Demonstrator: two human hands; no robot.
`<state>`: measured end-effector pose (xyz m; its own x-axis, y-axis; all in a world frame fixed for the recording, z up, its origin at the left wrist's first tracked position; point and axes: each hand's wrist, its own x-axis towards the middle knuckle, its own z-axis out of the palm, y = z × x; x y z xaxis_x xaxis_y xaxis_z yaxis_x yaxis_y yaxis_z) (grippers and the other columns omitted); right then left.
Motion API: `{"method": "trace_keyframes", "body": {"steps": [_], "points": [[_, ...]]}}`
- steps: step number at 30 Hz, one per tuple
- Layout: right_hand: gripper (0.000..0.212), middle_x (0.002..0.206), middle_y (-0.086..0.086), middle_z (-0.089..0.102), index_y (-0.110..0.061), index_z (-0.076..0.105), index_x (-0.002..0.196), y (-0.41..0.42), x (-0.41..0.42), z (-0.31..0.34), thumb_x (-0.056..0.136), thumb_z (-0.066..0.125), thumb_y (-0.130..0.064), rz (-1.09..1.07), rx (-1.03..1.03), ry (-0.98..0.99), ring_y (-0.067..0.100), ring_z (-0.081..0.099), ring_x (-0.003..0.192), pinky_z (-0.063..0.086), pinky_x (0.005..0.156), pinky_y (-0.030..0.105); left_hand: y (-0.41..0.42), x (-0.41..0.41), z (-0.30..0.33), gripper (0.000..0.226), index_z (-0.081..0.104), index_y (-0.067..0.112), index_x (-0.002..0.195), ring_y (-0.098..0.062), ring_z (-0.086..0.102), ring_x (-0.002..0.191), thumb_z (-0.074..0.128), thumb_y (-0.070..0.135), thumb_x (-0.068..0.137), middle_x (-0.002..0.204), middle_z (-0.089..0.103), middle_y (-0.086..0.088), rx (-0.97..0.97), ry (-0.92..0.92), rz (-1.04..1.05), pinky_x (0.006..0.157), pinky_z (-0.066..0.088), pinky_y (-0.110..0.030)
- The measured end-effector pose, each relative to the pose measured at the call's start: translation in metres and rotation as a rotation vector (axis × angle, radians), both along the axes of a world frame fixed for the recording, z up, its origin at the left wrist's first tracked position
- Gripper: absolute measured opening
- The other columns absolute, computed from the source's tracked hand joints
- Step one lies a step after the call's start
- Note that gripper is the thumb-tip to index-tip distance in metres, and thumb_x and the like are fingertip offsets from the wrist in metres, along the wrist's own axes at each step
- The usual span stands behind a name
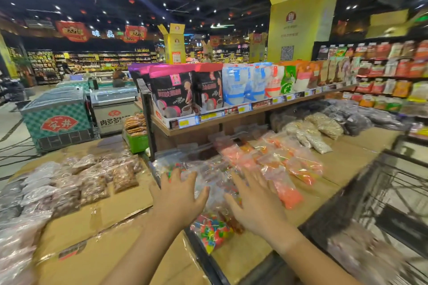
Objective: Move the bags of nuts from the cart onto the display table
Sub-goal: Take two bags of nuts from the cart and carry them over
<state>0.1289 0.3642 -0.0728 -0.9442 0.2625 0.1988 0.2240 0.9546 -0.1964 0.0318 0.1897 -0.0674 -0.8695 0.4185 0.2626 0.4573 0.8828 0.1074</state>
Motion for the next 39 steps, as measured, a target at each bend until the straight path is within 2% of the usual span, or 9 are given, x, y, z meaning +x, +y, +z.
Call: {"method": "trace_keyframes", "body": {"steps": [7, 9, 12, 18, 22, 26, 32, 36, 39], "points": [[0.075, 0.173, -0.001, 0.008, -0.033, 0.016, 0.162, 0.108, 0.059, -0.029, 0.097, 0.013, -0.069, -0.142, -0.039, -0.067, 0.033, 0.003, 0.159, 0.010, 0.127, 0.055, 0.124, 0.037, -0.029, 0.082, 0.050, 0.037, 0.137, -0.033, 0.040, 0.135, 0.008, 0.075, 0.076, 0.147, 0.045, -0.003, -0.027, 0.016, -0.158, 0.106, 0.036, -0.057], [0.086, 0.170, 0.004, 0.022, -0.030, 0.028, 0.160, 0.134, 0.075, -0.037, 0.088, 0.007, -0.070, -0.194, -0.017, -0.076, 0.037, 0.018, 0.156, 0.022, 0.123, 0.058, 0.156, 0.051, -0.037, 0.080, 0.055, 0.034, 0.133, -0.034, 0.044, 0.132, 0.012, 0.074, 0.078, 0.143, 0.050, -0.006, -0.011, 0.016, -0.199, 0.103, 0.038, -0.057], [0.067, 0.151, 0.010, 0.055, -0.020, 0.056, 0.144, 0.173, 0.098, -0.051, 0.095, 0.036, -0.060, -0.233, -0.019, -0.017, 0.042, 0.051, 0.135, 0.047, 0.103, 0.064, 0.207, 0.071, -0.054, 0.069, 0.061, 0.030, 0.130, -0.041, 0.050, 0.127, 0.028, 0.071, 0.084, 0.139, 0.056, -0.012, -0.042, 0.002, -0.260, 0.099, 0.041, -0.060], [0.069, 0.172, 0.004, 0.016, -0.026, 0.023, 0.163, 0.238, 0.133, -0.082, 0.104, 0.027, -0.060, -0.375, -0.039, -0.038, 0.036, 0.009, 0.157, 0.015, 0.124, 0.057, 0.296, 0.095, -0.090, 0.064, 0.065, 0.030, 0.128, -0.042, 0.056, 0.120, 0.036, 0.068, 0.085, 0.131, 0.061, -0.012, -0.119, -0.032, -0.417, 0.092, 0.044, -0.063], [0.071, 0.171, 0.007, 0.017, -0.024, 0.028, 0.161, 0.277, 0.141, -0.111, 0.101, 0.020, -0.062, -0.485, -0.099, -0.124, 0.037, 0.009, 0.158, 0.014, 0.124, 0.057, 0.350, 0.093, -0.117, 0.065, 0.052, 0.035, 0.138, -0.039, 0.044, 0.131, 0.028, 0.068, 0.087, 0.144, 0.050, -0.009, -0.112, -0.056, -0.543, 0.102, 0.034, -0.060], [0.078, 0.165, 0.007, 0.033, -0.024, 0.036, 0.156, 0.320, 0.140, -0.146, 0.093, 0.014, -0.063, -0.593, -0.115, -0.189, 0.039, 0.028, 0.151, 0.028, 0.119, 0.058, 0.413, 0.080, -0.154, 0.058, 0.062, 0.030, 0.130, -0.041, 0.051, 0.123, 0.043, 0.064, 0.087, 0.134, 0.059, -0.013, -0.169, -0.094, -0.648, 0.097, 0.043, -0.061], [0.071, 0.171, 0.002, 0.018, -0.028, 0.018, 0.163, 0.389, 0.130, -0.188, 0.101, 0.026, -0.060, -0.783, -0.216, -0.278, 0.038, 0.017, 0.156, 0.024, 0.123, 0.055, 0.507, 0.053, -0.192, 0.061, 0.069, 0.023, 0.124, -0.044, 0.060, 0.111, 0.039, 0.058, 0.084, 0.126, 0.064, -0.018, -0.252, -0.163, -0.809, 0.086, 0.048, -0.061], [0.081, 0.171, 0.010, 0.018, -0.025, 0.021, 0.163, 0.431, 0.122, -0.206, 0.094, 0.007, -0.064, -0.867, -0.264, -0.311, 0.042, 0.020, 0.155, 0.026, 0.122, 0.058, 0.562, 0.041, -0.211, 0.069, 0.062, 0.023, 0.131, -0.041, 0.051, 0.123, 0.025, 0.060, 0.086, 0.140, 0.056, -0.016, -0.274, -0.212, -0.913, 0.097, 0.042, -0.060], [0.088, 0.173, 0.008, 0.008, -0.026, 0.013, 0.165, 0.458, 0.122, -0.223, 0.090, -0.003, -0.069, -0.912, -0.309, -0.348, 0.041, 0.011, 0.157, 0.020, 0.125, 0.058, 0.599, 0.035, -0.228, 0.064, 0.063, 0.022, 0.130, -0.042, 0.051, 0.122, 0.033, 0.060, 0.088, 0.137, 0.057, -0.017, -0.342, -0.215, -0.958, 0.095, 0.043, -0.061]]}}
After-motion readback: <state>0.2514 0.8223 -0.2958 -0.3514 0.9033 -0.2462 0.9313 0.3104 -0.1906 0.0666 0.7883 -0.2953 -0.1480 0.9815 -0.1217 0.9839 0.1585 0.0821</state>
